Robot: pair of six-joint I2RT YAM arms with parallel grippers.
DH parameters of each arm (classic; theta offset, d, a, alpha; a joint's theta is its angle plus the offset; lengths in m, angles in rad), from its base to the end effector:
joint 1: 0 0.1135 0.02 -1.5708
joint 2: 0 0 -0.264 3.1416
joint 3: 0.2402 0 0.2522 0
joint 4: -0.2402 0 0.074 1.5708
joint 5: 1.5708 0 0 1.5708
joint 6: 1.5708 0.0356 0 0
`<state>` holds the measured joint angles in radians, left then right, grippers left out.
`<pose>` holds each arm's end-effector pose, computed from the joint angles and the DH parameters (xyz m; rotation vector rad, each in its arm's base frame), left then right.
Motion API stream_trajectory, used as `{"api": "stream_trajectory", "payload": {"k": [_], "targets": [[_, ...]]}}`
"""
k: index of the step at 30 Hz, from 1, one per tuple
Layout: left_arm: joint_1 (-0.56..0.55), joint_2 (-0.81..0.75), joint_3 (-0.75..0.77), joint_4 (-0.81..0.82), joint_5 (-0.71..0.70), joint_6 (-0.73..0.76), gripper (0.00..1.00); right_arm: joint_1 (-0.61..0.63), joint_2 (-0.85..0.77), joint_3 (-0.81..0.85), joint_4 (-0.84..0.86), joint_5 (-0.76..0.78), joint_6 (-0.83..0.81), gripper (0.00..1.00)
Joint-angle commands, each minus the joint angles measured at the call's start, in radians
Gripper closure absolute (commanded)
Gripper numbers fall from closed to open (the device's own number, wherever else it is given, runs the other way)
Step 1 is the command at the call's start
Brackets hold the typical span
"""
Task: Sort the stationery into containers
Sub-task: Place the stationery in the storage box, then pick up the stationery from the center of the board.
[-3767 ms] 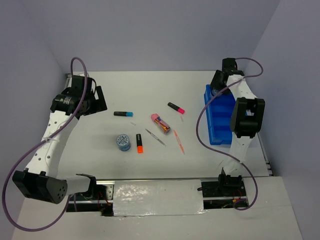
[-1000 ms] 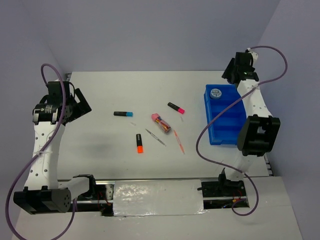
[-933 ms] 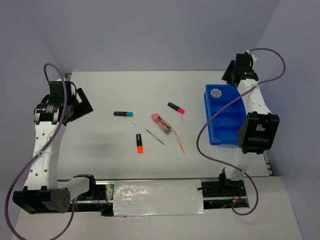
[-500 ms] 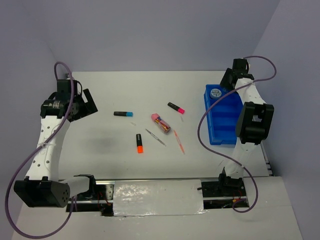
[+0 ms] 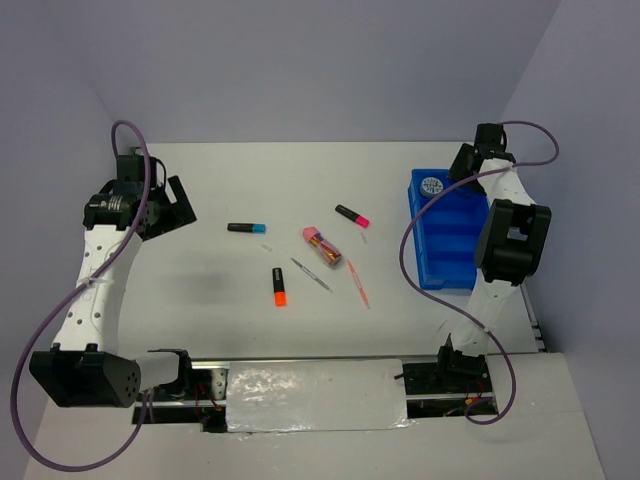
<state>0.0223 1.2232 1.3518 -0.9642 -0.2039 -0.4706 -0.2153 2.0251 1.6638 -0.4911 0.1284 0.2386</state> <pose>0.2381 0.0125 0.3719 -0.6722 2.2873 0.0337 0.4466 -0.1023 0.2380 0.6010 2.3431 -0.1449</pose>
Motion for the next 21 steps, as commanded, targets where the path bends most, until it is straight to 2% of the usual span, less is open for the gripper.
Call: {"api": "stream_trajectory", "payload": {"k": [1,2,3,4,6,11,15,19,21], "targets": [[-0.002,0.006,0.053,0.018,0.003,0.018,0.01,-0.004,0.007,0.036,0.051,-0.036,0.005,0.26],[-0.002,0.004,0.052,0.018,0.004,0.018,0.01,-0.004,0.009,0.042,0.046,-0.039,0.007,0.22],[-0.002,0.002,0.05,0.021,0.006,0.017,0.01,-0.006,0.009,0.053,0.039,-0.039,0.01,0.11],[-0.002,-0.002,0.047,0.022,0.008,0.016,0.01,-0.004,0.007,0.057,0.036,-0.039,0.01,0.05],[-0.002,-0.004,0.043,0.025,0.012,0.015,0.01,-0.004,0.006,0.066,0.031,-0.041,0.008,0.0],[-0.001,-0.007,0.036,0.025,0.018,0.013,0.01,-0.006,0.007,0.103,-0.027,-0.035,0.025,0.0],[-0.002,0.01,0.032,0.044,0.072,0.01,0.01,0.027,-0.102,0.11,-0.061,-0.068,0.057,0.0],[-0.01,0.055,0.03,0.064,0.155,-0.017,0.01,0.175,-0.242,0.096,-0.096,-0.056,0.015,0.0],[-0.045,0.073,0.036,0.062,0.138,-0.036,0.01,0.252,-0.32,0.071,-0.124,-0.038,0.005,0.0]]}}
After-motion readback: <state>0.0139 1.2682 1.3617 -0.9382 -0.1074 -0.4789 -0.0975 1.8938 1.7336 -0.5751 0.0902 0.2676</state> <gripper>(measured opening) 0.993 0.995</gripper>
